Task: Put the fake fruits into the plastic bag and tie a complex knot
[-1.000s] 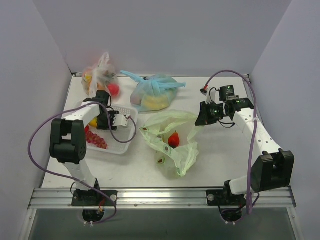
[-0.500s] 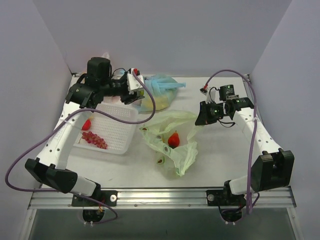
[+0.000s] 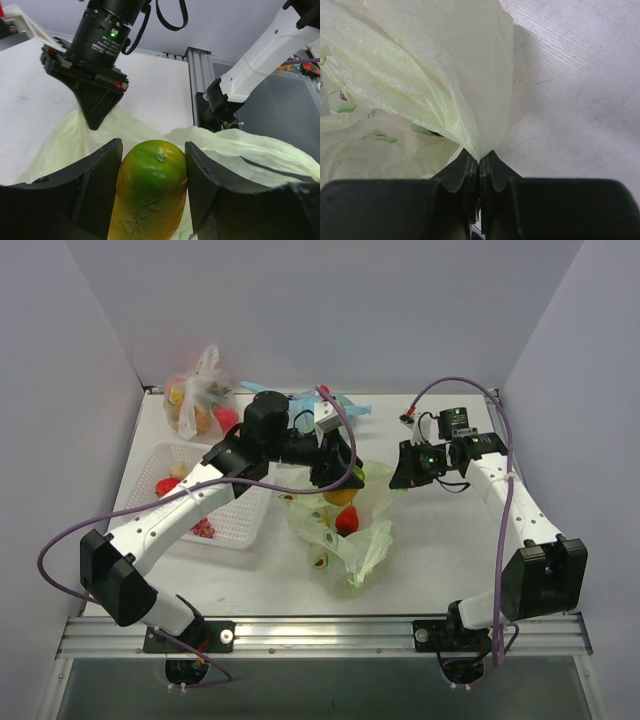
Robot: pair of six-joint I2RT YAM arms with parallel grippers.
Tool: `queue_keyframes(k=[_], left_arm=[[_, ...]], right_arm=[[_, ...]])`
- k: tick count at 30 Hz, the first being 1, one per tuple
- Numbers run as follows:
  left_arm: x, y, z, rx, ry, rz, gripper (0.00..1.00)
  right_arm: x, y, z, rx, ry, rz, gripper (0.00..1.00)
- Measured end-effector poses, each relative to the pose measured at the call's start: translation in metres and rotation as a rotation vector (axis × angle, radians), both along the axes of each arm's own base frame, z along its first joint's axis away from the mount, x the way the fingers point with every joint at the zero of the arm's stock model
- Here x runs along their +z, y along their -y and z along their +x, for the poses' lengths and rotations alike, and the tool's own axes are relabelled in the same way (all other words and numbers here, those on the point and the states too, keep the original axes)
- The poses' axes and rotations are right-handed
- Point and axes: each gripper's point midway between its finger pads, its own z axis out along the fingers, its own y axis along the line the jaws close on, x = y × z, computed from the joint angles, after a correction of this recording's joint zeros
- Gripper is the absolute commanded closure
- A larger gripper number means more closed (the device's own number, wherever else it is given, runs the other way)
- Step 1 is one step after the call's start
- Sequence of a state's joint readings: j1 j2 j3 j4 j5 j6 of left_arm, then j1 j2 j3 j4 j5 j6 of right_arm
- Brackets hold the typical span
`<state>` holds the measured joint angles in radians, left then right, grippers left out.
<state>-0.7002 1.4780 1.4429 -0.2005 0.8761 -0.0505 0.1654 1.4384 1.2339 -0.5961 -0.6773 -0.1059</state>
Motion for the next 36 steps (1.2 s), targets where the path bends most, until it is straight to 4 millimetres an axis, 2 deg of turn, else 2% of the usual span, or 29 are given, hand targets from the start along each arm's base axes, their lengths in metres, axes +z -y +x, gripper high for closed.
queue_keyframes(k=[1,2,4,6,9,12,15,18,20,21,25,30,33,36], left_arm=[[-0.002,0.005,-0.003,-0.009,-0.015,-0.007,0.50],[-0.006,0.010,-0.006,-0.015,-0.030,-0.009,0.38],[-0.015,0.019,-0.011,-0.027,-0.056,-0.003,0.28],[-0.023,0.027,-0.012,-0.028,-0.074,0.010,0.03],[-0.035,0.024,-0.005,0.004,-0.096,0.051,0.03],[-0.027,0.004,0.018,0.064,-0.091,0.065,0.03],[-0.009,-0.053,0.064,0.209,-0.057,0.071,0.03],[-0.001,-0.136,0.103,0.394,0.035,0.136,0.03],[-0.007,-0.190,0.114,0.510,0.091,0.227,0.02],[-0.014,-0.212,0.113,0.547,0.111,0.282,0.03],[-0.056,-0.282,0.107,0.648,0.157,0.526,0.02],[-0.134,-0.355,0.104,0.723,0.052,0.839,0.03],[-0.174,-0.385,0.104,0.739,-0.035,0.980,0.03],[-0.205,-0.405,0.108,0.728,-0.104,1.088,0.03]], right_arm=[[0.000,0.000,0.000,0.000,0.000,0.001,1.00],[0.000,0.000,0.000,0.001,-0.001,0.001,1.00],[0.000,-0.001,0.000,0.003,-0.004,0.003,1.00],[-0.001,-0.002,0.001,0.005,-0.008,0.003,1.00],[-0.001,-0.003,0.001,0.008,-0.009,0.005,1.00],[0.000,-0.003,0.001,0.010,-0.009,0.005,1.00],[-0.001,-0.003,0.001,0.010,-0.010,0.004,1.00],[-0.001,-0.003,0.001,0.011,-0.011,0.005,1.00],[0.000,-0.003,0.001,0.011,-0.010,0.005,1.00],[-0.001,-0.003,0.001,0.011,-0.011,0.005,1.00],[-0.001,-0.004,0.001,0.012,-0.011,0.006,1.00],[-0.001,-0.003,0.001,0.012,-0.011,0.005,0.99],[-0.001,-0.003,0.001,0.013,-0.010,0.005,0.99],[-0.001,-0.003,0.001,0.015,-0.009,0.004,0.98]])
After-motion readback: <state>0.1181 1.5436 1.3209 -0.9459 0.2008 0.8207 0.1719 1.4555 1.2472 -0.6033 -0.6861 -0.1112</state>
